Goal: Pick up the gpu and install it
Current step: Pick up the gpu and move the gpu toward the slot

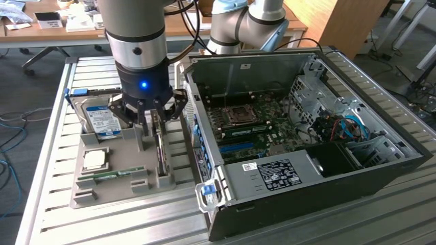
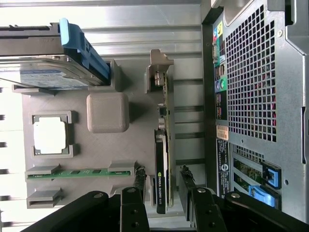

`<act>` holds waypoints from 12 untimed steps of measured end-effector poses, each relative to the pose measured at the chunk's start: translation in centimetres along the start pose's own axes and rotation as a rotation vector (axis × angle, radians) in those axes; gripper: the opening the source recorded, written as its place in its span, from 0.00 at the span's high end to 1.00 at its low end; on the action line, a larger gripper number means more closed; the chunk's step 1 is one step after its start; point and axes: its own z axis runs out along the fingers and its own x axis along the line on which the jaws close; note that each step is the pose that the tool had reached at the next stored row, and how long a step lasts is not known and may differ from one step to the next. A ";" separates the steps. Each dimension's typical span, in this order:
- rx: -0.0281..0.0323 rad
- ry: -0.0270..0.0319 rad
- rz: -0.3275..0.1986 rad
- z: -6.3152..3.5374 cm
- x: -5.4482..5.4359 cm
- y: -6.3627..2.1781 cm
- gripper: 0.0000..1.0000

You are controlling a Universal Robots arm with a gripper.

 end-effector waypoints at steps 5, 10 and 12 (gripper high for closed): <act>-0.0001 -0.0001 0.000 0.01 0.0 0.07 0.58; 0.0000 0.0000 0.000 0.02 0.0 0.19 0.58; 0.0000 0.0000 0.000 0.02 0.0 0.26 0.58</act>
